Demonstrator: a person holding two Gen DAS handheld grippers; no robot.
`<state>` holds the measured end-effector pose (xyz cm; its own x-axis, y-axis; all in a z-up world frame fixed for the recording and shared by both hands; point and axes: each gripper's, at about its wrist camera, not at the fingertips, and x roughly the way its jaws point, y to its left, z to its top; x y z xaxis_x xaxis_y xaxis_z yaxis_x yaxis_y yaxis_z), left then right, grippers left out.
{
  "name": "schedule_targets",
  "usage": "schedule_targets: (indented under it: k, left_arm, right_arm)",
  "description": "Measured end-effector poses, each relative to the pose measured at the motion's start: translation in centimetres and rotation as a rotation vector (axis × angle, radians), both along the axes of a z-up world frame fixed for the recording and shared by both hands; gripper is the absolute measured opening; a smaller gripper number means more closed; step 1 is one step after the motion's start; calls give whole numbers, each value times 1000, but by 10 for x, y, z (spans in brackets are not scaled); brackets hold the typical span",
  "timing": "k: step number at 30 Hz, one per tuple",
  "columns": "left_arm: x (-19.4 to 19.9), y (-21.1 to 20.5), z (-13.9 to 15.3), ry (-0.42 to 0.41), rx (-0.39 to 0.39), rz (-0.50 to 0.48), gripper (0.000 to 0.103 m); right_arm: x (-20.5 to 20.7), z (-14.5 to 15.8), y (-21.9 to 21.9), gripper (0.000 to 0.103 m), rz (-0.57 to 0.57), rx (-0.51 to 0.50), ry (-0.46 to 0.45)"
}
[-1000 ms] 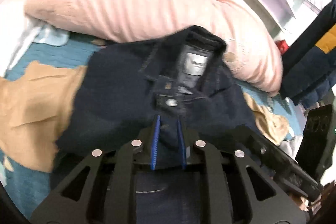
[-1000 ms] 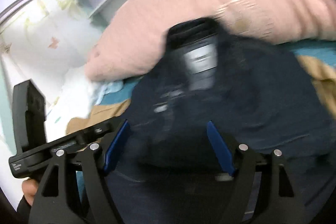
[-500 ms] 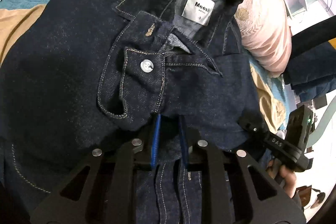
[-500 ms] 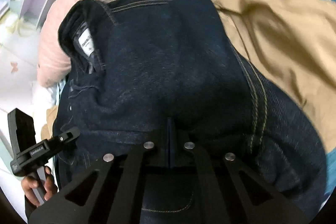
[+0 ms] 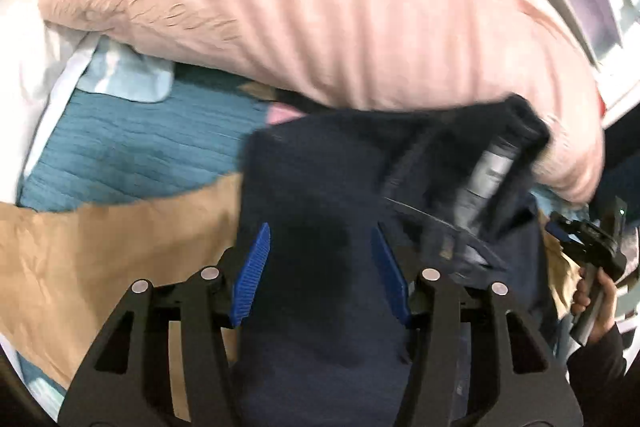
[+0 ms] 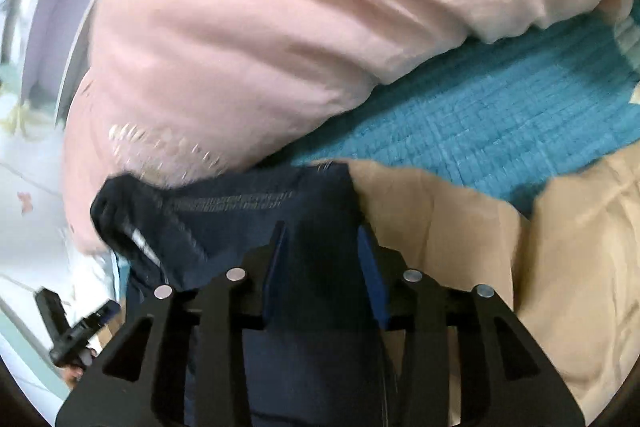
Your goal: Fold large clothes
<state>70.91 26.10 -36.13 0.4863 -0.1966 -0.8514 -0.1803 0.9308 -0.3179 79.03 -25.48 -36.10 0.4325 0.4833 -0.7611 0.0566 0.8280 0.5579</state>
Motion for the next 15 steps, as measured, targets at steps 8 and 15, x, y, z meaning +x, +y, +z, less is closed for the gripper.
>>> schedule_targets:
  k: [8, 15]
  left_arm:
    - [26, 28, -33, 72, -81, 53, 63]
    - [59, 25, -44, 109, -114, 43, 65]
  right_arm:
    - [24, -17, -5, 37, 40, -6, 58]
    - [40, -28, -1, 43, 58, 22, 71]
